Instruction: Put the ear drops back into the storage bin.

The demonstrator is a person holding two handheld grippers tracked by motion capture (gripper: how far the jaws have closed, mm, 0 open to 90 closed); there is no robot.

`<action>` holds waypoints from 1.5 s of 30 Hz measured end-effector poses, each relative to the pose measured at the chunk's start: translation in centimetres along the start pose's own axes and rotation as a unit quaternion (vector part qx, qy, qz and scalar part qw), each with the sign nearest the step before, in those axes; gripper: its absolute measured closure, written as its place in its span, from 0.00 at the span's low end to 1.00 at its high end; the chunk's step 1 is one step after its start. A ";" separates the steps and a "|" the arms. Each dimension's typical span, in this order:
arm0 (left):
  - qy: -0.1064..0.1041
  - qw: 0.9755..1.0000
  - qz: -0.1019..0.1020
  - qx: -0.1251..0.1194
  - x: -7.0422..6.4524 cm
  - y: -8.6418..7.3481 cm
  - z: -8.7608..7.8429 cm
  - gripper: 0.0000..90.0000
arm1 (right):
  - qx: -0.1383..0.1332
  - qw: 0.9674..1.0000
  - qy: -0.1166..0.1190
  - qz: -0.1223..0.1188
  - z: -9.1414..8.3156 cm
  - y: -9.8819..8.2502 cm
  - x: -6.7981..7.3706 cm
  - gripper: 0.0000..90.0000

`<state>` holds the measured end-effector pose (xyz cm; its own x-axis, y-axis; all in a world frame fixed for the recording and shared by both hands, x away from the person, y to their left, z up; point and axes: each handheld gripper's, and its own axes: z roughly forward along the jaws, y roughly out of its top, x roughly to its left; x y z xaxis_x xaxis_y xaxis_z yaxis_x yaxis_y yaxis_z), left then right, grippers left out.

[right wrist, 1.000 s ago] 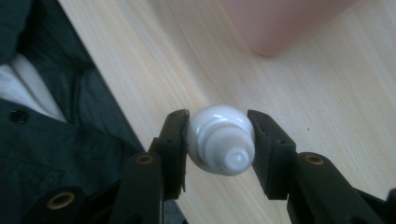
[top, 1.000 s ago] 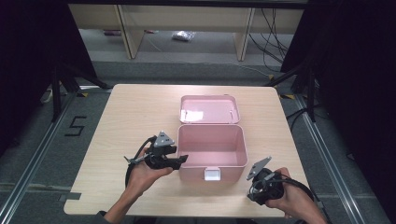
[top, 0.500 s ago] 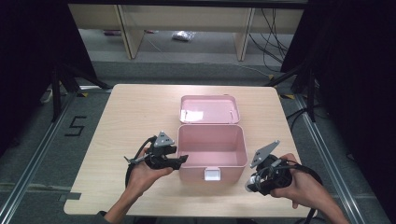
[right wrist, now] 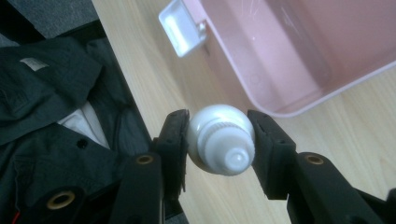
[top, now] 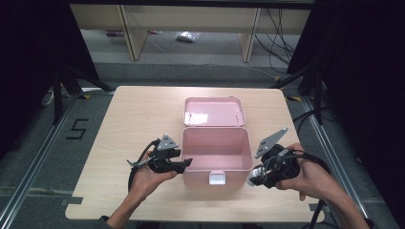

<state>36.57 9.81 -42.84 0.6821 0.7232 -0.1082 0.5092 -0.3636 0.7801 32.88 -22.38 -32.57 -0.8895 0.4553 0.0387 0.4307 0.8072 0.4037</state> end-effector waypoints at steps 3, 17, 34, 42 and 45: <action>-0.002 1.000 0.002 0.002 0.0 0.0 0.0 0.51 | -0.001 1.000 -0.006 -0.003 -0.5 0.6 -0.1 0.67; 0.002 1.000 0.002 0.003 0.1 0.0 0.0 0.51 | 0.006 1.000 -0.009 -0.005 -0.8 3.2 -1.1 0.67; -0.002 1.000 0.001 0.002 0.0 0.0 0.0 0.51 | 0.032 0.999 -0.017 0.006 1.5 5.9 -3.4 0.67; -0.002 1.000 0.001 0.001 0.0 0.0 0.0 0.51 | 0.052 0.999 -0.012 0.010 3.1 6.8 -4.0 0.67; -0.002 1.000 0.002 0.002 0.0 0.0 0.0 0.51 | 0.058 0.998 -0.009 0.008 3.7 7.0 -4.2 0.67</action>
<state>36.58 9.81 -42.84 0.6859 0.7196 -0.1084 0.5092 -0.3681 0.7780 40.18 -17.22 -33.25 -0.8799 0.4744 0.0266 0.4603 0.8372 0.2953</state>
